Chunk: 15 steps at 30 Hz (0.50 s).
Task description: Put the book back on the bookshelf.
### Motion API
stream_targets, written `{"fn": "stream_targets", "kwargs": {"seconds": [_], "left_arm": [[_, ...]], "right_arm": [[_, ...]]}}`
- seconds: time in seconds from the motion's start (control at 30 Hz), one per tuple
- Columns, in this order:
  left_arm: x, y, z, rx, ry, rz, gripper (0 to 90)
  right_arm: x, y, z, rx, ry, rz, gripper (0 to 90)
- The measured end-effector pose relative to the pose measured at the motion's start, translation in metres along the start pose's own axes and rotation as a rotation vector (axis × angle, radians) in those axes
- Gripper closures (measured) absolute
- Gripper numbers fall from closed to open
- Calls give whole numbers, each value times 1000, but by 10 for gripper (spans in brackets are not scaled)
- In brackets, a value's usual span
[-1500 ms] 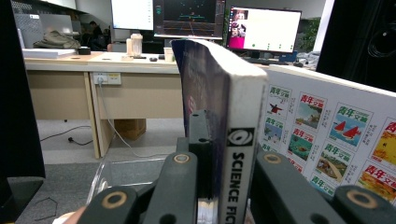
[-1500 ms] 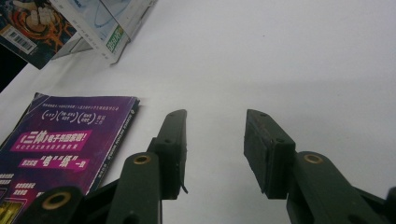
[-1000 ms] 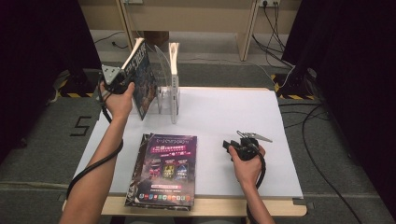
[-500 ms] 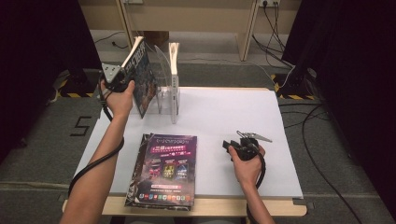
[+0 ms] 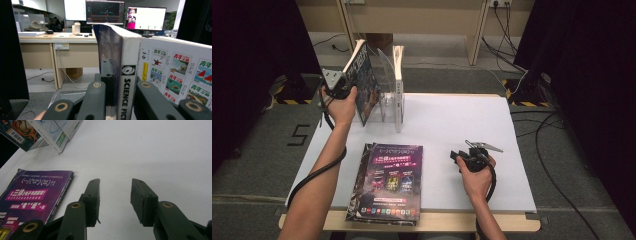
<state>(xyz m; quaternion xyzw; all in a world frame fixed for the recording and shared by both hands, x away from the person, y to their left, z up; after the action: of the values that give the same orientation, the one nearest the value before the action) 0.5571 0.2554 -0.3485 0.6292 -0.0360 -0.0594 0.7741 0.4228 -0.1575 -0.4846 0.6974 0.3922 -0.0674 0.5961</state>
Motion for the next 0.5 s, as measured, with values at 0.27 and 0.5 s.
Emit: {"fn": "stream_targets", "kwargs": {"seconds": [0.27, 0.5], "left_arm": [[1, -10, -5, 1, 9, 0, 823], [1, -16, -8, 6, 1, 4, 822]], "right_arm": [[0, 0, 1, -12, 0, 0, 596], [1, -1, 1, -19, 0, 0, 596]]}}
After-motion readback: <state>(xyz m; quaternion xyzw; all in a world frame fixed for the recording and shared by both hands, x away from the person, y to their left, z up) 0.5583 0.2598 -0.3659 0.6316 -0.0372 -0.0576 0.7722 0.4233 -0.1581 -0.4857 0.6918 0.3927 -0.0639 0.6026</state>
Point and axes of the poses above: each handheld gripper's, and its own axes: x roughly forward along the jaws, y roughly out of its top, z roughly to its right, the point moved 2 cm from there along x, roughly forward along the jaws, and after that the axes turned 9 degrees about -x, right-handed, at the moved point
